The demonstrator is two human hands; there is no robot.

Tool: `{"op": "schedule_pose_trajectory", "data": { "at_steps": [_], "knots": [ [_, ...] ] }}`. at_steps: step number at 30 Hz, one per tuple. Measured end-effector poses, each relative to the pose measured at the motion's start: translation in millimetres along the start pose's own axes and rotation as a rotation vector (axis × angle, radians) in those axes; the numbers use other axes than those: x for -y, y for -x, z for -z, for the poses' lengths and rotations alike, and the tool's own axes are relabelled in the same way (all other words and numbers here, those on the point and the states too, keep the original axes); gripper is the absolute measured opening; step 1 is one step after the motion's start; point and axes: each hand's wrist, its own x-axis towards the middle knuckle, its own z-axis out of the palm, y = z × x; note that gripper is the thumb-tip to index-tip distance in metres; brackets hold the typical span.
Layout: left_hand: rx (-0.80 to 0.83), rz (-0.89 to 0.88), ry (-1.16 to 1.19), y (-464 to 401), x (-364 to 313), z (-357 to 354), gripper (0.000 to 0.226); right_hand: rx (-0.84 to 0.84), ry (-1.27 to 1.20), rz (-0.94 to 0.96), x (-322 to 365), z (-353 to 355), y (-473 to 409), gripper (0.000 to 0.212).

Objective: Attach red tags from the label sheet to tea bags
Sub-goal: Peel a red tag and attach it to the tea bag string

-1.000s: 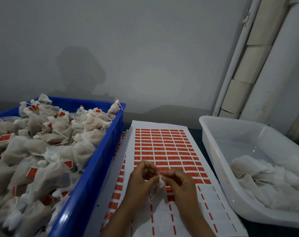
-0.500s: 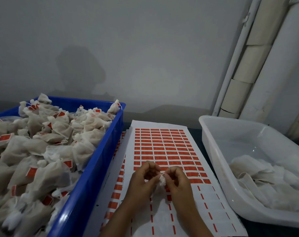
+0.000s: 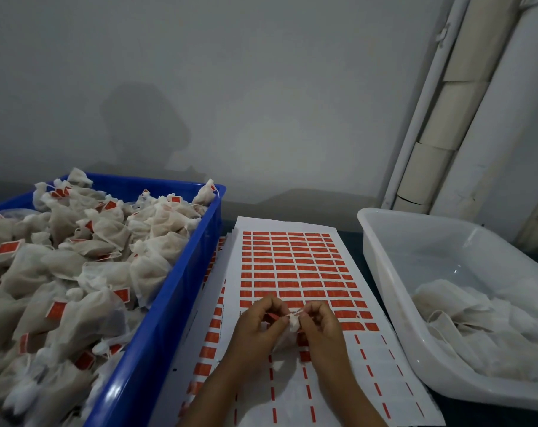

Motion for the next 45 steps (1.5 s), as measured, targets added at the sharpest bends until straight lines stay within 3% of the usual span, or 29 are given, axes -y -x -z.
{"op": "schedule_pose_trajectory", "data": {
  "at_steps": [6,12,18,23,28,34,38,45],
  "knots": [
    [0.099,0.035,0.002,2,-2,1,0.002,-0.026,-0.056,-0.091,3,2,1,0.011],
    [0.194,-0.029,-0.092,5,-1,0,0.033,-0.031,-0.203,-0.205,6,3,1,0.011],
    [0.163,0.037,0.027,4,2,0,0.019,0.018,-0.275,-0.144,11,11,3,0.01],
    [0.119,0.077,0.09,4,2,2,0.011,0.05,0.074,0.135,11,15,5,0.005],
    [0.094,0.125,0.134,5,-2,3,0.025,0.1,0.39,0.361,10,11,8,0.013],
    [0.122,0.097,0.107,4,-3,2,0.016,-0.007,0.429,0.367,11,10,3,0.026],
    [0.134,0.062,0.089,4,-1,1,0.02,-0.019,0.518,0.43,7,12,2,0.012],
    [0.078,0.084,0.109,4,-2,0,0.018,-0.019,0.652,0.532,8,13,5,0.013]
  ]
}}
